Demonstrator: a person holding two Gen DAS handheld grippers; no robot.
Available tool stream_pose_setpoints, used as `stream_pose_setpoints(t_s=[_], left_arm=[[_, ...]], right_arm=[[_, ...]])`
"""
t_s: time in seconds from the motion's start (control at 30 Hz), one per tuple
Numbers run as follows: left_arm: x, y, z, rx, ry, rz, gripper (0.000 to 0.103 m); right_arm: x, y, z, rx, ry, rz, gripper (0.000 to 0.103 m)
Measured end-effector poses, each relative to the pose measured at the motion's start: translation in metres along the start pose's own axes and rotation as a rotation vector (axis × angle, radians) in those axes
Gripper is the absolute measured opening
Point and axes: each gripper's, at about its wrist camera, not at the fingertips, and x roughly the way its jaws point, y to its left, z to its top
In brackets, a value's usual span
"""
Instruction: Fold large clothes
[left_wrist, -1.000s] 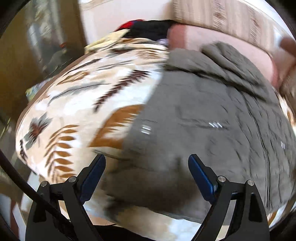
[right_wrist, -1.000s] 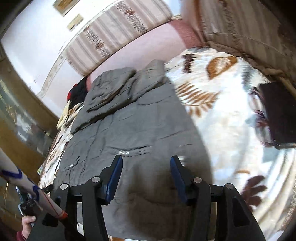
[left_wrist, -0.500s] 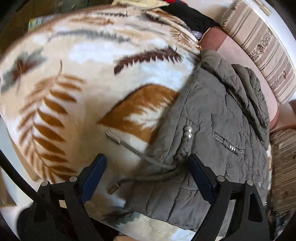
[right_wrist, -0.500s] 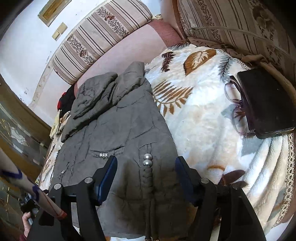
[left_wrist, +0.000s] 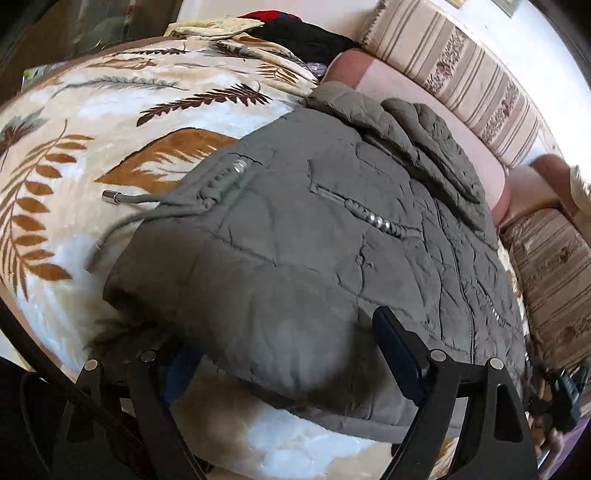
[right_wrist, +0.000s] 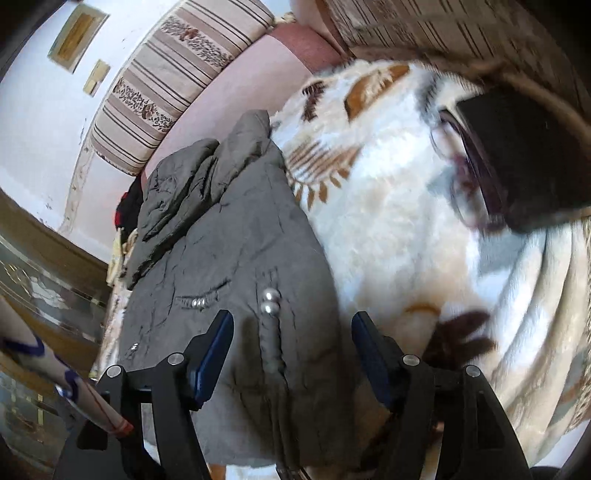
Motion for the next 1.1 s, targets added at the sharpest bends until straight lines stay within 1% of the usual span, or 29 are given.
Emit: stream_pose_setpoints(t_s=[0.07, 0.13, 0.2, 0.27, 0.33, 0.37, 0.4, 0.43, 0.47, 0.5, 0.53, 0.63, 0.7, 0.73, 0.77, 0.87, 0.9, 0.97, 1.07, 1.1], left_arm=[[-0.001, 0.010, 0.007, -0.047, -0.027, -0.032, 0.087], [0.001, 0.017, 0.013, -0.067, -0.038, -0.039, 0.086], [0.003, 0.019, 0.017, -0.055, -0.049, -0.042, 0.086], [0.002, 0.017, 0.015, -0.030, -0.060, -0.040, 0.086], [0.003, 0.011, 0.012, 0.027, -0.076, -0.020, 0.086], [0.003, 0.006, 0.008, 0.069, -0.086, -0.001, 0.085], [0.004, 0.000, 0.005, 0.113, -0.097, 0.022, 0.083], [0.003, -0.001, 0.003, 0.133, -0.105, 0.033, 0.078], [0.002, -0.005, 0.001, 0.164, -0.120, 0.055, 0.073], [0.001, -0.004, 0.000, 0.176, -0.126, 0.061, 0.071], [0.000, -0.004, 0.000, 0.186, -0.134, 0.065, 0.067], [0.003, -0.001, 0.000, 0.195, -0.128, 0.074, 0.067], [0.005, 0.000, -0.001, 0.191, -0.128, 0.075, 0.068], [0.005, -0.001, -0.001, 0.194, -0.129, 0.081, 0.069], [0.005, -0.001, -0.001, 0.196, -0.131, 0.088, 0.070], [0.006, -0.002, -0.001, 0.190, -0.136, 0.090, 0.071], [0.006, -0.003, 0.000, 0.191, -0.137, 0.090, 0.071], [0.006, -0.003, 0.000, 0.201, -0.138, 0.096, 0.068], [0.008, -0.009, -0.004, 0.241, -0.145, 0.132, 0.067], [0.009, -0.012, -0.007, 0.267, -0.152, 0.155, 0.067]], right_arm=[[-0.001, -0.002, -0.005, 0.009, 0.016, 0.032, 0.072], [-0.001, 0.001, -0.014, -0.001, 0.046, 0.069, 0.072], [0.001, 0.002, -0.027, 0.005, 0.088, 0.121, 0.072], [0.002, 0.003, -0.038, 0.007, 0.119, 0.151, 0.072], [0.002, 0.011, -0.050, -0.010, 0.133, 0.186, 0.069], [0.002, 0.017, -0.054, -0.040, 0.132, 0.199, 0.065], [0.000, 0.028, -0.058, -0.090, 0.109, 0.186, 0.056], [-0.002, 0.032, -0.060, -0.115, 0.084, 0.167, 0.050], [-0.005, 0.036, -0.060, -0.132, 0.051, 0.149, 0.035], [-0.006, 0.037, -0.058, -0.123, 0.019, 0.152, 0.028], [-0.004, 0.036, -0.056, -0.107, 0.008, 0.159, 0.028], [0.008, 0.033, -0.056, -0.089, 0.029, 0.140, 0.028], [0.018, 0.036, -0.057, -0.100, 0.055, 0.101, 0.045], [0.024, 0.036, -0.058, -0.103, 0.071, 0.074, 0.047], [0.027, 0.037, -0.058, -0.104, 0.077, 0.065, 0.046], [0.024, 0.042, -0.059, -0.163, 0.056, 0.049, 0.030], [0.024, 0.045, -0.060, -0.182, 0.046, 0.042, 0.029], [0.026, 0.048, -0.060, -0.210, 0.043, 0.017, 0.028], [0.030, 0.047, -0.060, -0.197, 0.047, 0.001, 0.028], [0.030, 0.046, -0.060, -0.197, 0.047, -0.005, 0.029]])
